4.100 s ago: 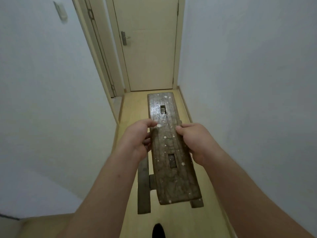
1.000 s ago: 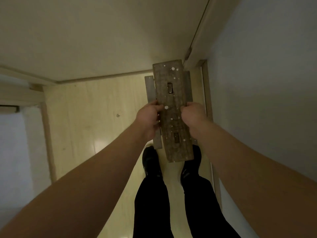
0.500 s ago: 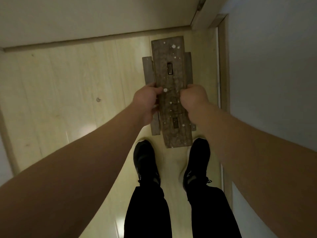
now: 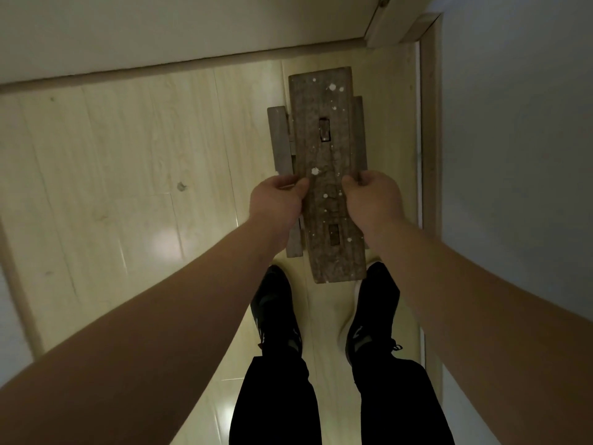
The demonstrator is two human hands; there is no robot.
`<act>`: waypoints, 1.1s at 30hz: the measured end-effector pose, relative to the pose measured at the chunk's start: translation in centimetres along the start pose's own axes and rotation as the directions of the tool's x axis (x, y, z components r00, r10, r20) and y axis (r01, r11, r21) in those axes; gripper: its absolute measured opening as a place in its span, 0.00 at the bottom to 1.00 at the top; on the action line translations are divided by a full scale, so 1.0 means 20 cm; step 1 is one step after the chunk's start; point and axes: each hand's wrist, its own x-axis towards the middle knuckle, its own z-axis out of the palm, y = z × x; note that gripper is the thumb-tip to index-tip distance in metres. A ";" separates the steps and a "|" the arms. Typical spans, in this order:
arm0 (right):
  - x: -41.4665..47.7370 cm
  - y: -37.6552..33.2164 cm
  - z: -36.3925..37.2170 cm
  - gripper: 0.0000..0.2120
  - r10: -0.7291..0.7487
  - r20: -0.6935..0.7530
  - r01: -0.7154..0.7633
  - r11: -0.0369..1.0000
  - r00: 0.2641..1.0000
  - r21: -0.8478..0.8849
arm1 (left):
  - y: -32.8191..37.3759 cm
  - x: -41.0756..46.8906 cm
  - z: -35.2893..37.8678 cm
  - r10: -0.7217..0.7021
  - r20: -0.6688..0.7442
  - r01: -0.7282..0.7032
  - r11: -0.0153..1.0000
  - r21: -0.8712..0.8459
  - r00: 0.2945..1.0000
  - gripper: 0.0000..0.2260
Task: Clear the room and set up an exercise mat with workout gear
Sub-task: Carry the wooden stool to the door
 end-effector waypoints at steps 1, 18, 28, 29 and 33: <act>-0.01 0.02 0.00 0.11 -0.012 -0.004 0.012 1.000 1.000 -0.003 | -0.01 0.00 0.00 0.029 -0.012 -0.029 0.999 0.033 1.000 0.13; 0.17 -0.10 -0.11 0.14 -0.032 -0.049 0.037 0.995 0.998 0.094 | 0.19 0.14 0.19 0.194 -0.100 -0.193 0.981 0.017 0.976 0.08; 0.29 -0.26 -0.13 0.14 -0.097 -0.015 0.097 0.995 0.995 0.023 | 0.36 0.22 0.20 0.237 -0.114 -0.235 0.972 0.030 0.965 0.08; 0.29 -0.27 -0.13 0.14 -0.103 -0.022 0.104 0.994 0.994 0.026 | 0.37 0.23 0.20 0.238 -0.118 -0.236 0.971 0.033 0.964 0.10; 0.30 -0.29 -0.14 0.15 -0.103 -0.044 0.103 0.995 0.994 0.015 | 0.39 0.23 0.21 0.244 -0.120 -0.239 0.970 0.053 0.962 0.12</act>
